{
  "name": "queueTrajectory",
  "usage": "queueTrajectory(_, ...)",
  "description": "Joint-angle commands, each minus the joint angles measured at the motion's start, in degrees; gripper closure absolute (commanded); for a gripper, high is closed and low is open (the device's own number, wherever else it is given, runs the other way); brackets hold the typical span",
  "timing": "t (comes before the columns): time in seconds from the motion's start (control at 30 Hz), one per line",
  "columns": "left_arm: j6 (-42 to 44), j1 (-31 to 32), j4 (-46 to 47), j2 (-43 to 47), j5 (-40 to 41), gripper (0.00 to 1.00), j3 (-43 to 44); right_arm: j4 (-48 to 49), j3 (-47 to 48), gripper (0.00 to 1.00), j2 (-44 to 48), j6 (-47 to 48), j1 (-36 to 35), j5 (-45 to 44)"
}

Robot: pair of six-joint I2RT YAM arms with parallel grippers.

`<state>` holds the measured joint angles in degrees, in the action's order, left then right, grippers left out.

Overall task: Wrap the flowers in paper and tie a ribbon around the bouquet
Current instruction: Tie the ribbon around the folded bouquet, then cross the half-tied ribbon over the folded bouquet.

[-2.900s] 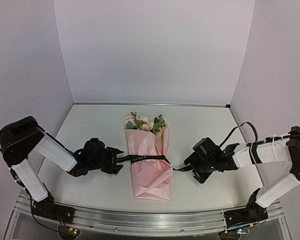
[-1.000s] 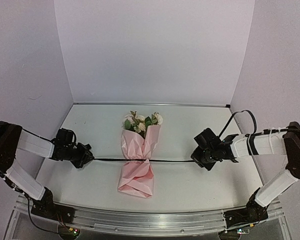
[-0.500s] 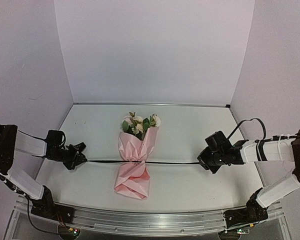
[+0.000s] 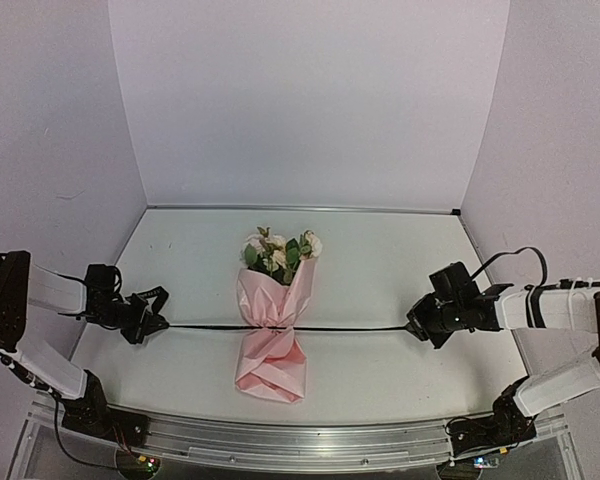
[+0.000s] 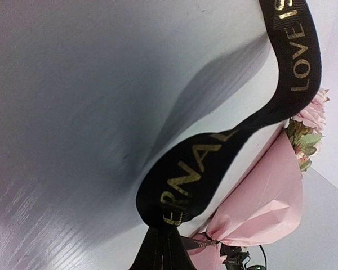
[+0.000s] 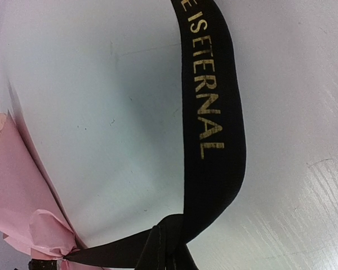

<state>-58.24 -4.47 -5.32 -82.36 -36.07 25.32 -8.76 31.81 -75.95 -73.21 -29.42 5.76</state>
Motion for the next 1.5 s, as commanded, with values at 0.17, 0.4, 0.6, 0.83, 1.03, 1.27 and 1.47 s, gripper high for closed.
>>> queueTrajectory(0.17, 3.21, -12.40, 0.87, 1.28, 18.64, 1.00, -0.43, -17.95, -4.33, 1.00, 3.98, 2.95, 10.04, -19.35)
queueTrajectory(0.4, 5.55, -8.57, 0.71, 3.88, 14.55, 1.00, 3.80, -19.18, 0.86, 1.00, 3.59, 8.19, 9.18, -16.04)
queueTrajectory(0.6, 5.73, 2.18, -0.91, 7.57, 11.82, 1.00, 6.74, -20.13, 5.72, 1.00, 0.24, 12.12, 3.10, -14.51)
queueTrajectory(0.83, 9.51, 7.56, -2.29, 10.88, 2.89, 1.00, 11.66, -21.55, 9.81, 0.63, -3.06, 15.02, -3.26, -14.45)
queueTrajectory(1.03, 10.58, 12.62, -1.35, 11.84, -3.05, 1.00, 17.65, -21.05, 16.59, 0.38, -1.90, 22.08, -8.65, -15.37)
queueTrajectory(1.27, 8.71, 19.65, 3.79, 10.27, -6.51, 1.00, 22.05, -9.46, 31.39, 0.29, -11.49, 36.95, -15.45, -4.18)
queueTrajectory(1.47, 7.26, 26.07, 5.05, 9.41, -4.64, 1.00, 24.56, -3.66, 47.70, 0.24, -24.80, 43.13, -21.71, 6.44)
